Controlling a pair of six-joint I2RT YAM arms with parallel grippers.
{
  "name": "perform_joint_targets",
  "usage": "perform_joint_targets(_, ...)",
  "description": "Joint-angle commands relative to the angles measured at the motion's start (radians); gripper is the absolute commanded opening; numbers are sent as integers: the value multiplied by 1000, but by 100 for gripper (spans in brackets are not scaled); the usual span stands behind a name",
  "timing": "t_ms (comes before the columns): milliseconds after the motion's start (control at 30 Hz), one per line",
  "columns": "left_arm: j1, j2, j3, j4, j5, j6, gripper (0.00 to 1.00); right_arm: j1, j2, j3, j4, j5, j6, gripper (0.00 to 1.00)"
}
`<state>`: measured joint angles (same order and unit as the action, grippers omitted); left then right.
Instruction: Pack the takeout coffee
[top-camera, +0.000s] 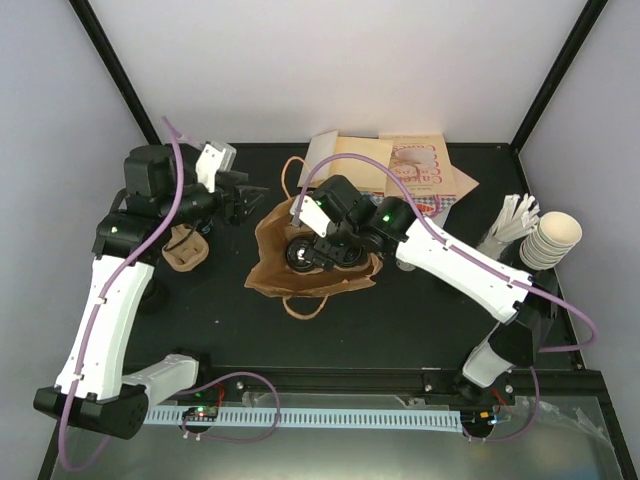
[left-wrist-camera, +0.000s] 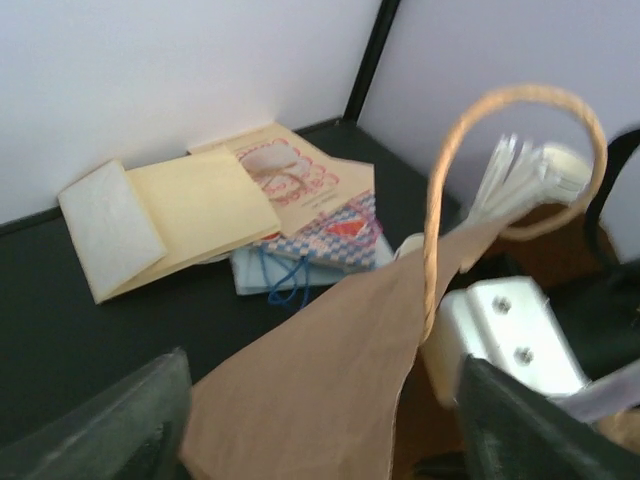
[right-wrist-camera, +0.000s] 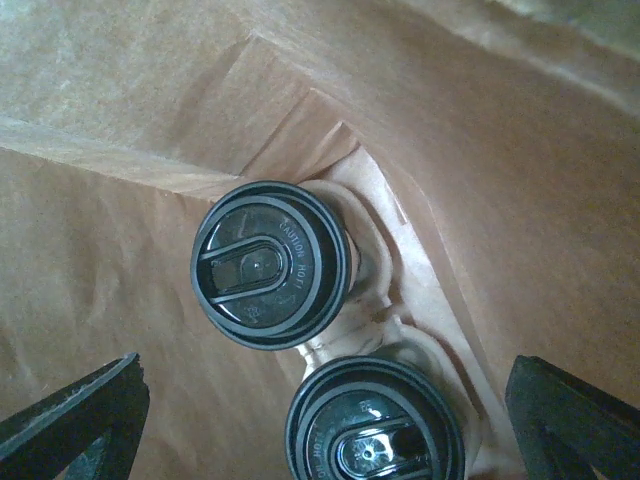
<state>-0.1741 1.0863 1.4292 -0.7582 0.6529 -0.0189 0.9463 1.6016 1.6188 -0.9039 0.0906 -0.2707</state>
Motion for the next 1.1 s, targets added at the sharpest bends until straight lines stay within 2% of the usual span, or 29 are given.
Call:
perform_joint_targets(0,-4,29,-14,-27,38,103,67,-17,7,-1,46,-51,-1,100)
perform_joint_targets(67,-6,46,-7,-38,68,128,65,-22,15,1,42,-66,-2,100)
perform_joint_targets(167,-25,59,-6,-38,97,160,67,-31,20,1,44,-86,-2,100)
perform_joint_targets(367,-96,115,18,-101,5,232,69,-44,21,-1,46,-101,-5,100)
perform_joint_targets(533,-124,157,46,-129,3,248,67,-52,22,-4,46,-103,-7,100)
perform_joint_targets(600,-136,173,62,-143,-14,252,60,-54,21,-4,46,-106,-8,100)
perform_joint_targets(667,-145,188,80,-159,-42,253,49,-56,21,-4,47,-108,-7,100)
perform_joint_targets(800,-149,229,114,-178,-76,234,16,-55,3,-18,53,-119,-19,100)
perform_joint_targets(867,-150,236,129,-183,-81,220,2,-54,-23,-49,66,-141,-54,100)
perform_joint_targets(1067,-150,267,213,-239,-79,135,2,-44,-84,-139,96,-177,-140,99)
